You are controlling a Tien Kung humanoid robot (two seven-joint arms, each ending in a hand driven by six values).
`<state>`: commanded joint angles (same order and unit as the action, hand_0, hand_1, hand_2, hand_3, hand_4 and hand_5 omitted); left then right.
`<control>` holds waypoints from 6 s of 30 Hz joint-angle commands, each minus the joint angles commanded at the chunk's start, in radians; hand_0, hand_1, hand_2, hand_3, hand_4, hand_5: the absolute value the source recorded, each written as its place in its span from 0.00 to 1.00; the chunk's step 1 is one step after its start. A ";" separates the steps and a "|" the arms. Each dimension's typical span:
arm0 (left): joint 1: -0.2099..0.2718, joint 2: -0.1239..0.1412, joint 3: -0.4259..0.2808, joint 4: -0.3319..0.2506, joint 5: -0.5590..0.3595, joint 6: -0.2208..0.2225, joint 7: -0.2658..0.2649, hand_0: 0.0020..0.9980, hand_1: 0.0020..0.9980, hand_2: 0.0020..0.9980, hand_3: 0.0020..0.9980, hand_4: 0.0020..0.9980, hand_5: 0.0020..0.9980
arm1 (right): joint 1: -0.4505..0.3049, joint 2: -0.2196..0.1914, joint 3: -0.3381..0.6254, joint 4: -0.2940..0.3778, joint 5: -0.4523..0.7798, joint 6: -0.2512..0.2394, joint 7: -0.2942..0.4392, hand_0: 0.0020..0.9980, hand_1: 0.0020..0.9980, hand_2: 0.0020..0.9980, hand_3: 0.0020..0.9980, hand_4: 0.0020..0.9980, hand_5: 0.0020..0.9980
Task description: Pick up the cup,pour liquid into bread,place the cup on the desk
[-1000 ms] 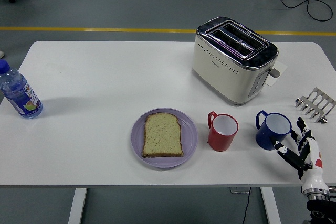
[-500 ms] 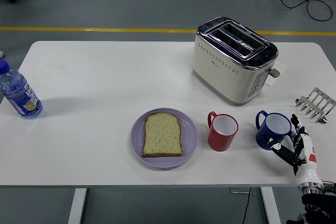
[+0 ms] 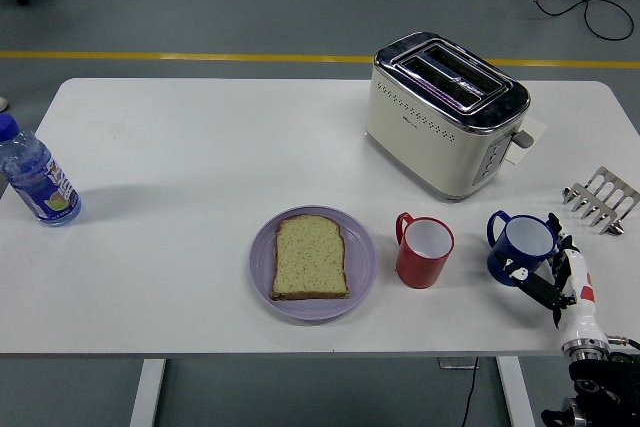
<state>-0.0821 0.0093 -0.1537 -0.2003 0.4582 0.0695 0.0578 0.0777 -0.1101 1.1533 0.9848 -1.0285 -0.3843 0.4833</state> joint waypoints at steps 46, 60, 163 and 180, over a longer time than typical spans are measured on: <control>0.009 -0.003 0.011 -0.001 -0.010 -0.001 0.000 0.64 0.65 0.66 0.56 0.32 0.84 | 0.093 0.032 -0.043 -0.103 0.025 -0.021 0.011 0.91 0.80 0.94 1.00 0.98 0.13; 0.005 -0.004 0.007 -0.001 -0.007 -0.001 0.000 0.63 0.65 0.66 0.56 0.32 0.84 | 0.105 0.032 -0.063 -0.122 0.082 -0.033 0.027 0.80 0.68 0.82 1.00 0.96 0.14; 0.002 0.003 -0.001 -0.001 -0.020 0.001 -0.001 0.64 0.65 0.66 0.56 0.32 0.84 | 0.436 -0.096 -0.289 0.574 -0.643 -0.060 -0.857 0.28 0.26 0.48 0.52 0.79 0.09; 0.001 0.006 -0.003 0.000 -0.024 0.002 -0.001 0.64 0.65 0.66 0.56 0.32 0.84 | 0.621 -0.100 -0.557 0.441 -0.933 -0.048 -0.872 0.34 0.34 0.50 0.52 0.77 0.06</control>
<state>-0.0810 0.0155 -0.1571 -0.1999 0.4342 0.0717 0.0572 0.6986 -0.2102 0.5964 1.4259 -1.9616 -0.4325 -0.3890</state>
